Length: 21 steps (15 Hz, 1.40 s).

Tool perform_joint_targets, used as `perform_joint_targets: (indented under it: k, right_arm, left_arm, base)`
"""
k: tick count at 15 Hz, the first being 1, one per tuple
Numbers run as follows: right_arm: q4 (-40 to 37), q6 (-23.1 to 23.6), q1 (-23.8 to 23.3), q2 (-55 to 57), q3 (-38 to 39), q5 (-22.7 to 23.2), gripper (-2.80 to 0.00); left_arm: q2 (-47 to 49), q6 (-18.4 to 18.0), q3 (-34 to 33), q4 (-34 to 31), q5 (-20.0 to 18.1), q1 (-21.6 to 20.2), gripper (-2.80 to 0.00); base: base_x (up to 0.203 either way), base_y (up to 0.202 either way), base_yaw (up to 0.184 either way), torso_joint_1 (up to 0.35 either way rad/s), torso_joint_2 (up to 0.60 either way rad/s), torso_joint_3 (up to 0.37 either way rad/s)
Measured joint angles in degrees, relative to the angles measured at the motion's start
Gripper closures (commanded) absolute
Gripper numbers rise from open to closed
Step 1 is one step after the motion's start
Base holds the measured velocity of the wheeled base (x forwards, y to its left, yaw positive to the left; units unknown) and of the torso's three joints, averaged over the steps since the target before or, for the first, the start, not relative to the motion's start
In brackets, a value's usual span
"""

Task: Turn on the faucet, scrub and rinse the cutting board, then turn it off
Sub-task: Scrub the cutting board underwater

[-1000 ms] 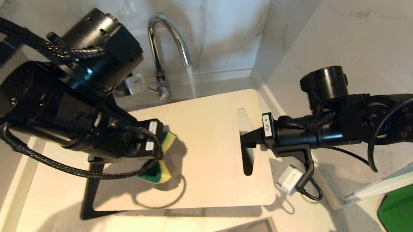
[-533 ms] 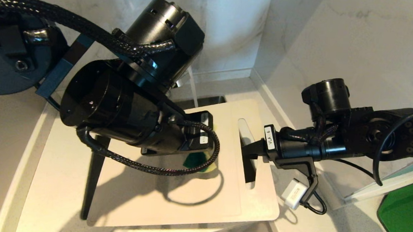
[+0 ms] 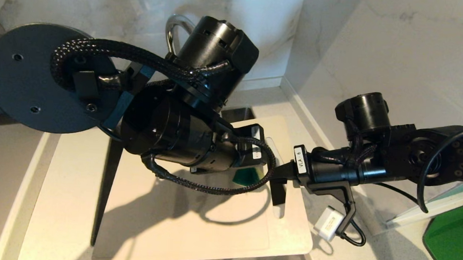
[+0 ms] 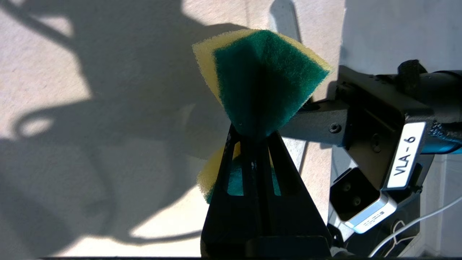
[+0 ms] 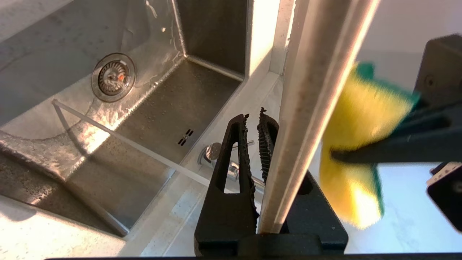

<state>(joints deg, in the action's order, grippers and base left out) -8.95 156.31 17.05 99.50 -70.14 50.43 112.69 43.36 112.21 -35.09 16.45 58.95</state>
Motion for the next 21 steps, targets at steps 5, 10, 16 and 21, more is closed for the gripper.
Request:
perform_joint_targets:
  k: [5,10,16,21]
  right_arm:
    - [0.05,0.22,0.15,0.06,0.09,0.52,0.0]
    - [-0.23,0.37,0.11,-0.55,0.55,1.08,0.0]
    - [-0.23,0.54,0.2,-0.91,0.51,1.51,0.0]
    - [0.2,0.57,0.06,-1.07,0.3,1.55,0.0]
  left_arm:
    - [2.47,-0.83,0.09,4.74,0.47,-1.16,0.0]
    - [4.38,-2.44,0.13,7.4,0.2,-3.89,0.0]
    - [2.54,-2.26,-2.36,1.97,-1.34,-6.69,0.0]
    - [-2.25,-2.73,-13.93,2.55,-3.44,-8.87,0.0]
  base:
    - [0.0,0.0,0.0,0.0,0.0,0.0]
    - [0.0,0.0,0.0,0.0,0.0,0.0]
    - [0.0,0.0,0.0,0.0,0.0,0.0]
    - [0.0,0.0,0.0,0.0,0.0,0.0]
